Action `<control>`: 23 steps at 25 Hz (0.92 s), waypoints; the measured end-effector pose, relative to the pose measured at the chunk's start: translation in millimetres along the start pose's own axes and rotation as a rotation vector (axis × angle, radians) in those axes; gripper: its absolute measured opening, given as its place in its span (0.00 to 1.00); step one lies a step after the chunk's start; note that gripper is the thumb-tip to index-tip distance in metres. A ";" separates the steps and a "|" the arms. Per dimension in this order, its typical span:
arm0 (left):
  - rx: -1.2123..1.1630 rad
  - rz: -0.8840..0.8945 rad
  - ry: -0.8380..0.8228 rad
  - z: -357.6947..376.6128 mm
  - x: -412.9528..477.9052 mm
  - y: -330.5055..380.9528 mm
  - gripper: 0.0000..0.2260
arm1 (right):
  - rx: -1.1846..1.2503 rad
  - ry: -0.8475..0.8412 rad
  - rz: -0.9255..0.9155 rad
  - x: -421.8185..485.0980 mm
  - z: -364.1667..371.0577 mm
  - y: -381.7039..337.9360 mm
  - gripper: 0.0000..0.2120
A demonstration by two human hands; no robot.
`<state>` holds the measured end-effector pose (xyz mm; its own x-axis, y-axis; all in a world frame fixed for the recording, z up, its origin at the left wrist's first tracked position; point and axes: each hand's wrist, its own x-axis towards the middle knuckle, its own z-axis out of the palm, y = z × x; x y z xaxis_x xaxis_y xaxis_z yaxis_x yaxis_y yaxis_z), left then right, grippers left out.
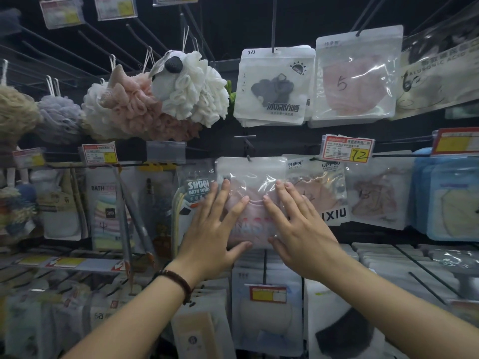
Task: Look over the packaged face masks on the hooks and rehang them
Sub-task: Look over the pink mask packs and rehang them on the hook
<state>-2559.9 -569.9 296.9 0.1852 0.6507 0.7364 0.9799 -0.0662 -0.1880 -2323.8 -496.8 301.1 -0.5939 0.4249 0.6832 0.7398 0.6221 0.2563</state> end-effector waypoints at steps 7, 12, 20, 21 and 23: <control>0.068 -0.045 -0.202 4.9 33.7 -12.8 0.43 | 0.025 -0.162 0.038 31.9 1.2 2.3 0.42; 0.034 -0.070 -0.250 5.5 46.4 -15.7 0.42 | 0.052 -0.207 0.061 43.8 -1.5 3.4 0.40; -0.148 -0.084 -0.181 -6.0 40.6 -11.9 0.43 | 0.107 -0.207 0.069 42.5 -15.0 -0.4 0.43; -0.162 -0.085 -0.154 -8.7 37.4 -9.3 0.42 | 0.113 -0.195 0.063 39.5 -18.2 0.3 0.43; -0.171 -0.083 -0.104 -13.1 28.3 -2.9 0.40 | 0.115 -0.135 0.040 28.9 -24.6 2.2 0.43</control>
<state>-2556.5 -561.2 326.8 0.1030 0.7330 0.6724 0.9914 -0.1303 -0.0098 -2331.6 -499.4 338.2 -0.6073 0.5303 0.5915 0.7272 0.6708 0.1452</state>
